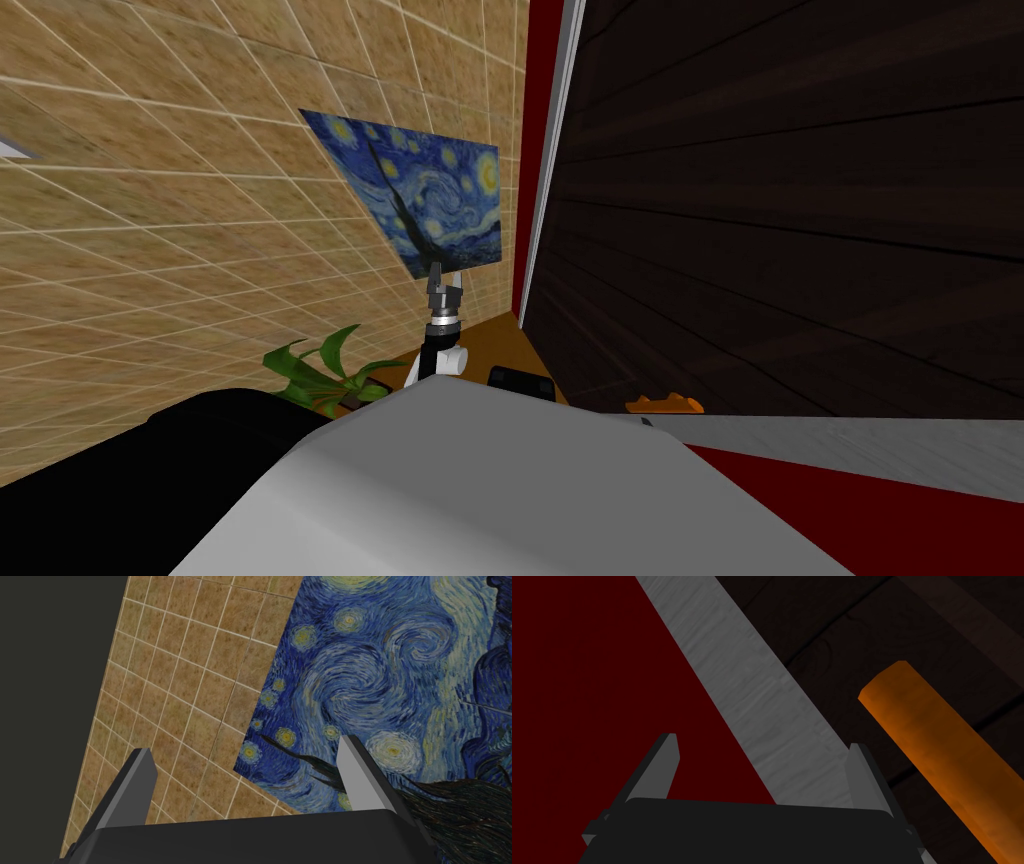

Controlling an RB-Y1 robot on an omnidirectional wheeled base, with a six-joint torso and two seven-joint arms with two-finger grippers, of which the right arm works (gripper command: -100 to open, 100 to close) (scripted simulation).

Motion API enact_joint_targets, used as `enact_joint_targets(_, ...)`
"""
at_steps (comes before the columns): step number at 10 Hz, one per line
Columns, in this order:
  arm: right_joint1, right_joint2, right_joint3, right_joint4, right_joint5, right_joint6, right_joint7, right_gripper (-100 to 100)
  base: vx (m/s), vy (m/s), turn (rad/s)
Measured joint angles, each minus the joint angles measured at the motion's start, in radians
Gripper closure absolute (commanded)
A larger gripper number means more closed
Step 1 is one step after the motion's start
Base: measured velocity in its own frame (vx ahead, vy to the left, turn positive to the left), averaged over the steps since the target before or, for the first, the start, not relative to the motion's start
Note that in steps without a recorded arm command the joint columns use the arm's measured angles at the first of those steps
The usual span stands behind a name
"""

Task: Push the door open

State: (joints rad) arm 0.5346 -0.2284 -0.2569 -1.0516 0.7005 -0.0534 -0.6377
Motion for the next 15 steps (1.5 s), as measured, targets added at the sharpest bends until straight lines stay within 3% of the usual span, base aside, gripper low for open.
enact_joint_targets(2,0.03,-0.017,0.05,-0.043,-0.007,0.012,-0.026,-100,0.097,0.039,0.003)
enact_joint_targets(5,0.039,-0.023,0.053,-0.011,0.01,-0.037,-0.046,-100,0.111,0.001,-0.023)
enact_joint_targets(7,0.047,-0.04,0.073,-0.004,0.012,-0.039,-0.068,-100,0.041,0.002,0.019)
enact_joint_targets(9,0.046,-0.025,0.047,0.016,0.022,-0.068,-0.053,-100,0.012,-0.001,-0.028)
enact_joint_targets(10,0.037,-0.036,0.059,0.021,0.017,-0.062,-0.06,-100,-0.008,0.009,0.0)
enact_joint_targets(12,0.029,-0.028,0.051,0.026,0.021,-0.058,-0.054,-100,0.001,-0.005,0.003)
enact_joint_targets(13,0.061,-0.043,0.085,-0.023,0.013,-0.034,-0.074,-100,0.006,-0.005,0.018)
enact_joint_targets(15,0.066,-0.032,0.072,-0.024,0.017,-0.041,-0.068,-100,-0.011,-0.009,-0.003)
